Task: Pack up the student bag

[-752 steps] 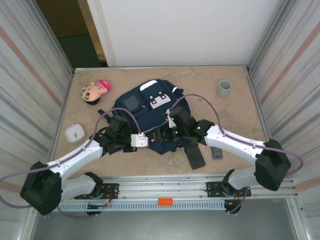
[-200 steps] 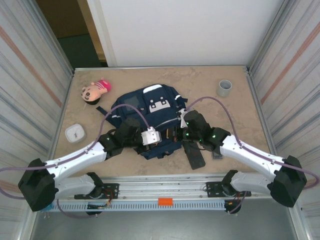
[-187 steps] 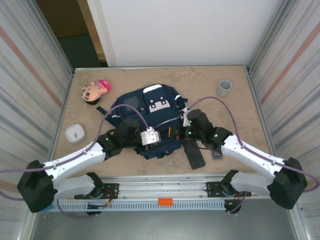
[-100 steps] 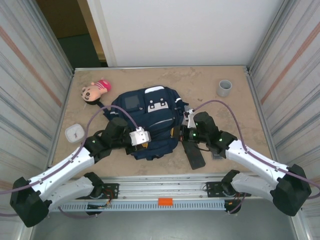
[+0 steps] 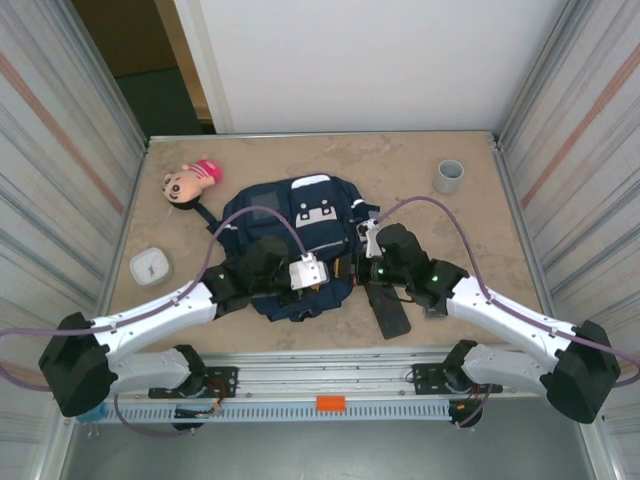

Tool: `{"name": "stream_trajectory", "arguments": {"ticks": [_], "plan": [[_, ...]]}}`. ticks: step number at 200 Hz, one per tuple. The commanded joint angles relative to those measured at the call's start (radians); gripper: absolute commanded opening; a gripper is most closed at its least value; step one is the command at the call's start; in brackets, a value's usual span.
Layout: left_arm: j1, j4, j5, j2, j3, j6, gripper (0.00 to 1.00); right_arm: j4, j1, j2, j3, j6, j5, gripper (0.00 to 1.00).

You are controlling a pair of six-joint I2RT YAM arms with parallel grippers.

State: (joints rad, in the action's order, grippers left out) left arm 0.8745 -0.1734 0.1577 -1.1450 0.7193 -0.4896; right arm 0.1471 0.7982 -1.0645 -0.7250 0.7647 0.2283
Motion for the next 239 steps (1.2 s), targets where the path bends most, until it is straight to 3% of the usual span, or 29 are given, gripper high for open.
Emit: {"name": "stream_trajectory", "arguments": {"ticks": [1, 23, 65, 101, 119, 139, 184, 239], "plan": [[-0.039, 0.036, 0.012, 0.074, -0.013, 0.02, 0.09, 0.002, -0.045, 0.065, -0.013, -0.022, 0.006, 0.0], [-0.085, 0.099, 0.15, 0.19, -0.075, 0.049, 0.09, -0.117, -0.102, 0.103, 0.063, 0.027, 0.096, 0.05], [-0.116, 0.163, 0.155, 0.265, -0.111, 0.097, 0.07, -0.189, -0.092, 0.08, 0.071, 0.046, 0.166, 0.08], [-0.134, 0.157, 0.164, 0.262, -0.1, 0.107, 0.05, -0.184, -0.076, 0.05, 0.083, 0.051, 0.181, 0.18], [-0.139, 0.169, 0.175, 0.272, -0.103, 0.111, 0.05, -0.184, -0.073, 0.05, 0.099, 0.056, 0.178, 0.18], [-0.139, 0.184, 0.191, 0.283, -0.106, 0.115, 0.05, -0.201, -0.075, 0.05, 0.12, 0.056, 0.185, 0.1], [-0.139, 0.171, 0.185, 0.29, -0.104, 0.111, 0.05, -0.141, -0.075, 0.125, 0.136, -0.001, 0.178, 0.4], [-0.14, 0.189, 0.229, 0.295, -0.107, 0.114, 0.05, -0.102, -0.104, 0.083, 0.083, -0.135, 0.286, 0.47]]}}
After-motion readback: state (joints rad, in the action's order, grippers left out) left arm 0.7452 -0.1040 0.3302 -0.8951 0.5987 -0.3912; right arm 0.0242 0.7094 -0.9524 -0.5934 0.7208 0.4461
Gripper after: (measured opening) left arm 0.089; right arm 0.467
